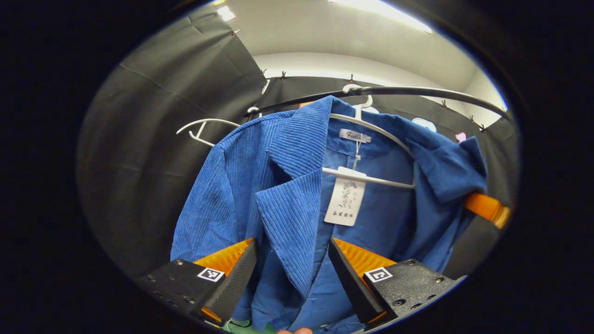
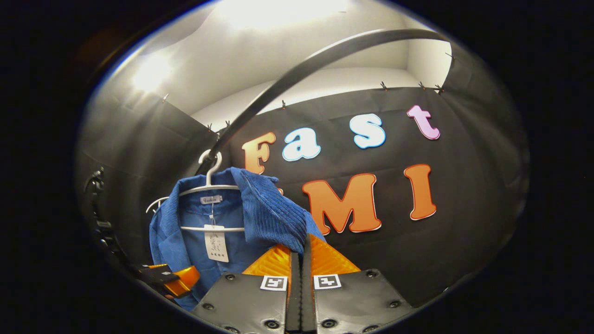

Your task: Grasp the clothes on the hanger with both hands and then place them into the laundry hamper below.

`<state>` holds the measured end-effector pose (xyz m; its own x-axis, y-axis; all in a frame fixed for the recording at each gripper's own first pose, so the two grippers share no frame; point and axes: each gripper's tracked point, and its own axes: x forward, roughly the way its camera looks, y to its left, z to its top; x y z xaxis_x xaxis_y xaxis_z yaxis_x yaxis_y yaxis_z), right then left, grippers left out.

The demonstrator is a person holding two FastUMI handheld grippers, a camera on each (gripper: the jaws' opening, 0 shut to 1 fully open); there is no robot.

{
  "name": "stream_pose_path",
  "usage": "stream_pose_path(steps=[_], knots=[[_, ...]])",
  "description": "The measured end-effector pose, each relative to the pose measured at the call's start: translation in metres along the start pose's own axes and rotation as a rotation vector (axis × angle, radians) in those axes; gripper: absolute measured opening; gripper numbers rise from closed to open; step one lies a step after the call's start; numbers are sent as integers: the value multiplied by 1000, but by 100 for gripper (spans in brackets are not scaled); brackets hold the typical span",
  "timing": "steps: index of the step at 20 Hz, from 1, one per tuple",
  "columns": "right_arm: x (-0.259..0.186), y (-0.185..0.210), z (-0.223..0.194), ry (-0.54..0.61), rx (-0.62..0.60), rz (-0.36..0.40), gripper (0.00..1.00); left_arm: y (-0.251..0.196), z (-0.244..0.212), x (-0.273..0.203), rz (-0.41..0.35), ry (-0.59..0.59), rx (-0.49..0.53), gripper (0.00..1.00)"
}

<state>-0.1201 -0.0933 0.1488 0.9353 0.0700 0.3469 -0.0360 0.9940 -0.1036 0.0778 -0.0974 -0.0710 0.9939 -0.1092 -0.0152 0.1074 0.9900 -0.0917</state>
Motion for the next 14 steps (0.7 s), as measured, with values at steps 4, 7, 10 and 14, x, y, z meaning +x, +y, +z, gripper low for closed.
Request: stream_pose_path(steps=[4,7,10,14], knots=[[-7,6,12,-30,-28,25,7,16,-7,21,86,-36,101,92],[-9,5,11,-34,-29,31,7,24,-4,23,98,-44,126,77],[-5,9,7,-28,-21,38,7,26,-1,21,105,-53,112,67],[-2,14,1,-18,-10,46,7,29,6,13,82,-62,127,44]])
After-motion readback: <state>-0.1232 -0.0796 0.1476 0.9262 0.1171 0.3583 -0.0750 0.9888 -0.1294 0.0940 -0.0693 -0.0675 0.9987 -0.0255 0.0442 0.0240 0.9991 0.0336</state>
